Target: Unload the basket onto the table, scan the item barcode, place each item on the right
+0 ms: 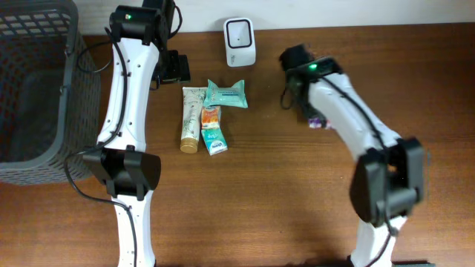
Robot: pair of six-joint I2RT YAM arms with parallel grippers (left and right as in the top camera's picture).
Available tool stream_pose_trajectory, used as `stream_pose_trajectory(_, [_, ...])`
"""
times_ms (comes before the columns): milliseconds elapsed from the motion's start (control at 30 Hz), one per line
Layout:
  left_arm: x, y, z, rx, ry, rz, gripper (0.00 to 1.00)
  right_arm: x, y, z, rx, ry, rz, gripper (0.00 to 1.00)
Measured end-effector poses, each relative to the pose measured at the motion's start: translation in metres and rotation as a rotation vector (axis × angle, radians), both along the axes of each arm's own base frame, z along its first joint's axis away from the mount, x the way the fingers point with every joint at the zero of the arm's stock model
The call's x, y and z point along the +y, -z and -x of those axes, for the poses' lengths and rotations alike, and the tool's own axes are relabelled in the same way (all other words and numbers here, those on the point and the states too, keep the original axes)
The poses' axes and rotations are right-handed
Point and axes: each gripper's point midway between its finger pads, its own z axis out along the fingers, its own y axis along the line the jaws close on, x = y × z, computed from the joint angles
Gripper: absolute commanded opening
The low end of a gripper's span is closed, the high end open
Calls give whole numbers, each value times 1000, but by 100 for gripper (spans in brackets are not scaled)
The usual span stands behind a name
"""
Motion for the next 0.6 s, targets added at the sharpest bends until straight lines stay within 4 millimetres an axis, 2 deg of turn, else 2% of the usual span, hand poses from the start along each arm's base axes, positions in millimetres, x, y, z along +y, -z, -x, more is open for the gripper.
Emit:
stream_pose_trajectory(67, [0,0,0,0,0,0,99,20,20,1,42,-54,55,33])
stream_pose_trajectory(100, [0,0,0,0,0,0,99,33,26,3,52,-82,70,35])
stream_pose_trajectory(133, [0,0,0,0,0,0,99,53,32,7,65,-132,75,42])
stream_pose_trajectory(200, [0,0,0,0,0,0,99,84,37,17,86,-192,28,64])
stream_pose_trajectory(267, [0,0,0,0,0,0,99,112,37,27,126,-235,-51,68])
stream_pose_trajectory(300, [0,0,0,-1,0,0,99,133,31,30,134,-241,-133,76])
stream_pose_trajectory(333, [0,0,0,0,0,0,99,141,20,29,141,-234,-188,84])
stream_pose_trajectory(400, [0,0,0,-2,0,0,99,146,-4,25,150,-209,-279,95])
stream_pose_trajectory(433, [0,0,0,-1,0,0,99,146,-19,17,126,-198,-336,98])
stream_pose_trajectory(500, [0,0,0,0,1,0,99,129,-43,-5,81,-159,-453,100])
stream_pose_trajectory(600, [0,0,0,0,1,0,99,92,-38,-14,124,-81,-602,99])
